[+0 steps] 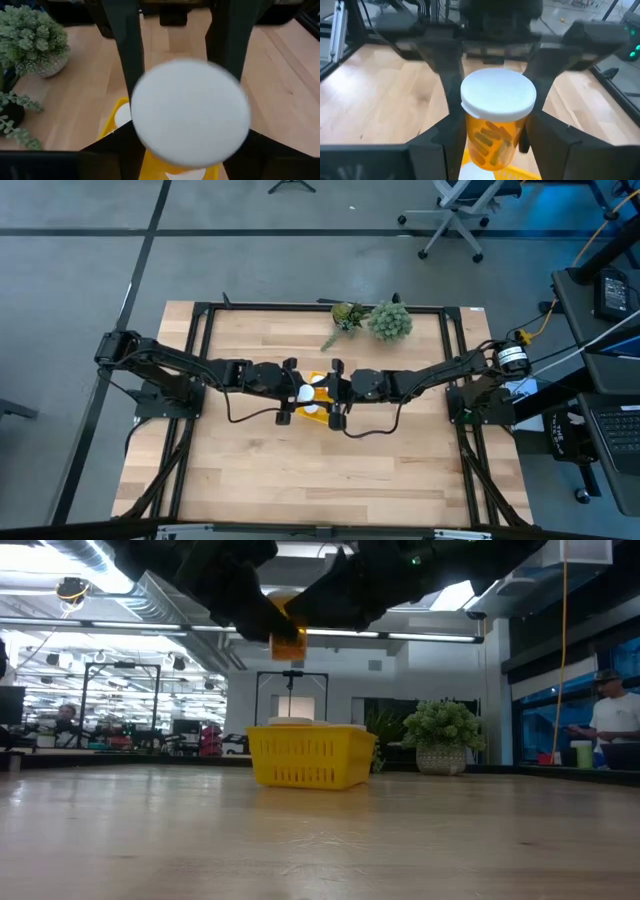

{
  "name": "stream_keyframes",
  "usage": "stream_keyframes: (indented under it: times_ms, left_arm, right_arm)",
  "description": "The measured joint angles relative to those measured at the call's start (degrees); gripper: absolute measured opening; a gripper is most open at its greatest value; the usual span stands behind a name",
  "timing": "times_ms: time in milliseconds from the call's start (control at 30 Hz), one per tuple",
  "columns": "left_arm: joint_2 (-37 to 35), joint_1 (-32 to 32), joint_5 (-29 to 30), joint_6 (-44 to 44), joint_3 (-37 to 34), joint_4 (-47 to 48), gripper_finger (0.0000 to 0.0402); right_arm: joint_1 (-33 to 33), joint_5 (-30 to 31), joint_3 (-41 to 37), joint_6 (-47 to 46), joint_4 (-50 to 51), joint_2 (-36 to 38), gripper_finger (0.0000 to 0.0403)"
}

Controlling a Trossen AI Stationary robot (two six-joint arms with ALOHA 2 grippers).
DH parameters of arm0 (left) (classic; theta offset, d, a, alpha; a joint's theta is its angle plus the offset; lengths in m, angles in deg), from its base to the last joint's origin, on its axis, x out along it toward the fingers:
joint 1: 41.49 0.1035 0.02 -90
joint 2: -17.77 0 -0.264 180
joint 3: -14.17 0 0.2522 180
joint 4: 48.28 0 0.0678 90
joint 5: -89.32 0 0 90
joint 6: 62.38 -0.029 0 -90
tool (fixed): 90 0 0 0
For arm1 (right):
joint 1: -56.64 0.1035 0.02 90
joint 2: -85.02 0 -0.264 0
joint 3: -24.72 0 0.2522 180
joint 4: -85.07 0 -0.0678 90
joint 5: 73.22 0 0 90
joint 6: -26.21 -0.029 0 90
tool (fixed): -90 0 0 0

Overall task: Pick and place pill bottles into a basket
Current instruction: Put the orange pill bottle into the yellow bin

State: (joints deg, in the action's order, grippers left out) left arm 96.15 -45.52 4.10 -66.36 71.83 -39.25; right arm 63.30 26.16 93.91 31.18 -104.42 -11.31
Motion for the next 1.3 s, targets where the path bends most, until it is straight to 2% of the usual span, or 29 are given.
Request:
stream_keyframes:
  times_ms: [233,600,900,1067,1300]
  left_arm:
    - [0.0,-0.1,-0.2,0.4,0.0,-0.2,0.0244]
    - [-0.3,-1.5,0.9,0.6,0.0,0.7,0.0246]
    - [-7.9,-1.6,2.7,0.2,0.0,9.0,0.0246]
    - [-12.5,-1.6,2.8,-0.3,-0.1,15.3,0.0246]
    - [-15.3,-1.6,2.9,-1.4,-0.4,16.5,0.0246]
  right_arm:
    - [0.0,0.2,0.0,-0.2,0.7,0.0,0.0187]
    - [0.0,-0.3,0.0,0.0,1.4,0.6,0.0187]
    - [0.0,0.6,0.1,1.4,2.2,2.0,0.0187]
    - [0.1,0.4,0.0,1.3,5.8,4.0,0.0187]
    - [0.9,0.2,0.1,-0.2,11.8,8.1,0.0187]
